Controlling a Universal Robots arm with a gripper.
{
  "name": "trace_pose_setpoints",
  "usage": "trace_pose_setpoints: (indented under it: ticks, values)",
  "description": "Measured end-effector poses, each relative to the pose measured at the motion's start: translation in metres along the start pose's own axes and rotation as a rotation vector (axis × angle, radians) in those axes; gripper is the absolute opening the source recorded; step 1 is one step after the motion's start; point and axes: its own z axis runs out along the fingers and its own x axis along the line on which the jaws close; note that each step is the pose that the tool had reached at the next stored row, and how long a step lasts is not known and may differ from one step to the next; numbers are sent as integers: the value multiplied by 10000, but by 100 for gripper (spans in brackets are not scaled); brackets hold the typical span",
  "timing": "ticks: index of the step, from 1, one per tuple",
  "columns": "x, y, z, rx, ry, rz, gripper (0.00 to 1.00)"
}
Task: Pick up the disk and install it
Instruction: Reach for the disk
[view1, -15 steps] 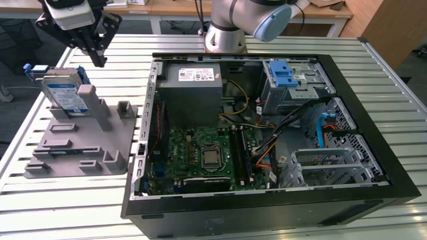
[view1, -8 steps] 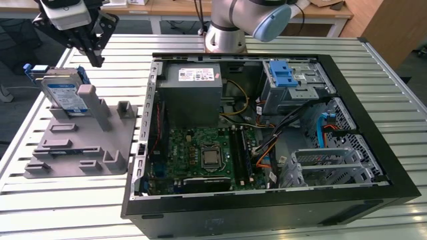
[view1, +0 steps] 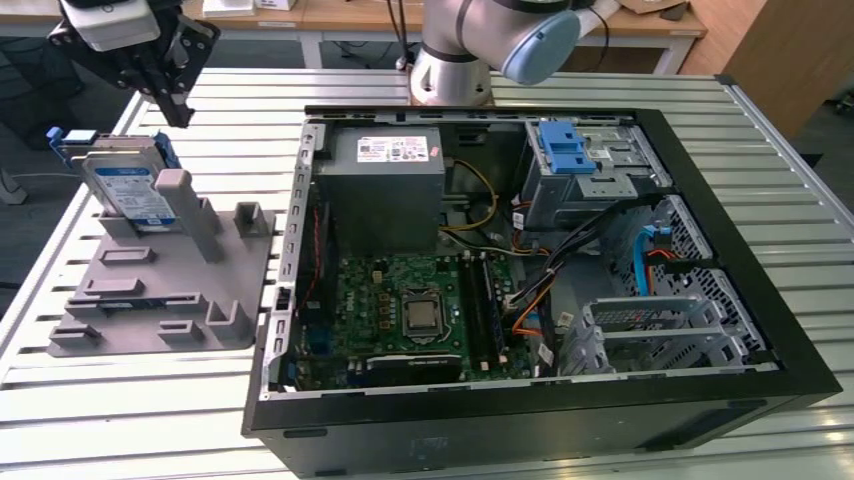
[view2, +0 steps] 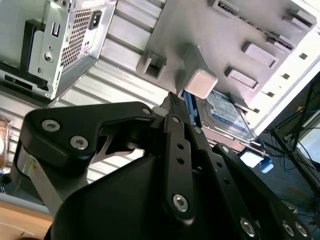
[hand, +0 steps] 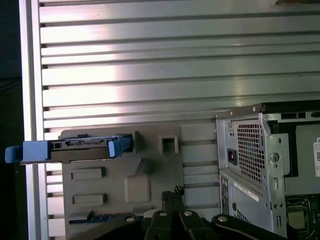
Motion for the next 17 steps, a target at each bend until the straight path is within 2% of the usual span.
trace_pose_setpoints:
  ticks: [8,13,17]
  values:
    - [6,4,0,0,0,2,11]
    - [129,35,1,1,3,22,11]
    - [236,78,7,6,74,24,11]
